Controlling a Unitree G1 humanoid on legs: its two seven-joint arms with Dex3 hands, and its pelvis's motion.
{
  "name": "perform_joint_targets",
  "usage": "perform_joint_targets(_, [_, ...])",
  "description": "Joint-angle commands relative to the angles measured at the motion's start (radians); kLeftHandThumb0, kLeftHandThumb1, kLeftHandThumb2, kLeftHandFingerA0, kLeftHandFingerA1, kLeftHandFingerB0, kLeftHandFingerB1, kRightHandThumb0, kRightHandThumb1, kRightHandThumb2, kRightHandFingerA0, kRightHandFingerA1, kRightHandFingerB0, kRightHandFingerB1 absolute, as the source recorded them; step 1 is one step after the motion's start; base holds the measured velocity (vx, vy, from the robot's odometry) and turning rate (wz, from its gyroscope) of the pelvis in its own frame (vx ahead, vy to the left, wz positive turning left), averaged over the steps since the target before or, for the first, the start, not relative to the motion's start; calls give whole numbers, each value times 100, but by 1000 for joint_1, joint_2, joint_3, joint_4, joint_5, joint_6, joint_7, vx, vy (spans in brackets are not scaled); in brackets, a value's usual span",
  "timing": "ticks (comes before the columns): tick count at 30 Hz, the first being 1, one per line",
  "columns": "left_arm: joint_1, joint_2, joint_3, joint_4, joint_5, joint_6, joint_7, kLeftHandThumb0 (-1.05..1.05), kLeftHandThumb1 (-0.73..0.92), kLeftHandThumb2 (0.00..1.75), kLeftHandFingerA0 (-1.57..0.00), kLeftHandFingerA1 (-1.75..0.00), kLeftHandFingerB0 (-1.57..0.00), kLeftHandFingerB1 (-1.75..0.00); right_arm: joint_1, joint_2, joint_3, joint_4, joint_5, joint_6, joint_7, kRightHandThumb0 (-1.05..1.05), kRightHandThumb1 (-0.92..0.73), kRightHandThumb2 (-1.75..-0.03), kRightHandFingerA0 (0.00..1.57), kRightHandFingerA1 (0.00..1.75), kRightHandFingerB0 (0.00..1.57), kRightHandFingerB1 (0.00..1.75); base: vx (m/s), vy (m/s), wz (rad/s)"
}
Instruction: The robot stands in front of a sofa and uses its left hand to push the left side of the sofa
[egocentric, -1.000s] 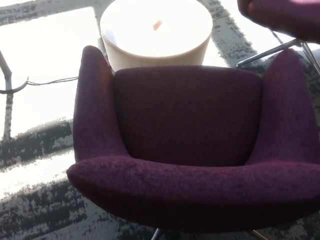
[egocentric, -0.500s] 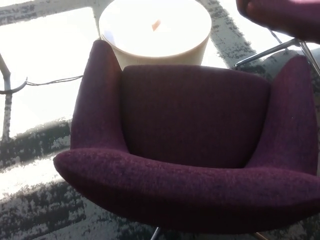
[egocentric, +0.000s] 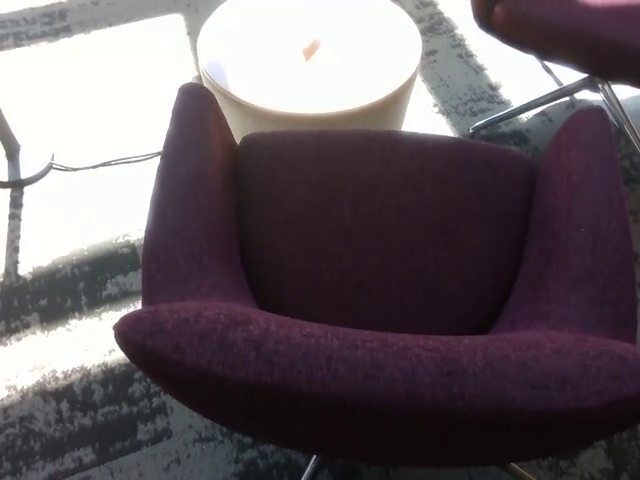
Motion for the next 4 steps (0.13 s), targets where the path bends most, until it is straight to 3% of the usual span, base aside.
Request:
perform_joint_targets(1, [-15, 18, 0, 1, 6, -10, 0, -94, 87, 121, 0, -12, 0, -9, -4, -11, -8, -1, 11, -4, 4, -60, -77, -64, 71, 50, 56, 42, 0, 0, 0])
perform_joint_targets(2, [-20, 22, -6, 2, 13, -5, 8, -94, 86, 122, 0, -12, 0, -9, -11, -10, -12, 0, 15, 8, 10, -61, -77, -64, 63, 45, 56, 41, 0, 0, 0])
perform_joint_targets(4, [-19, 22, -6, 2, 13, -1, 12, -93, 86, 121, 0, -13, 0, -10, -11, -7, -14, -1, 17, 12, 11, -62, -77, -64, 63, 44, 56, 41, 0, 0, 0])
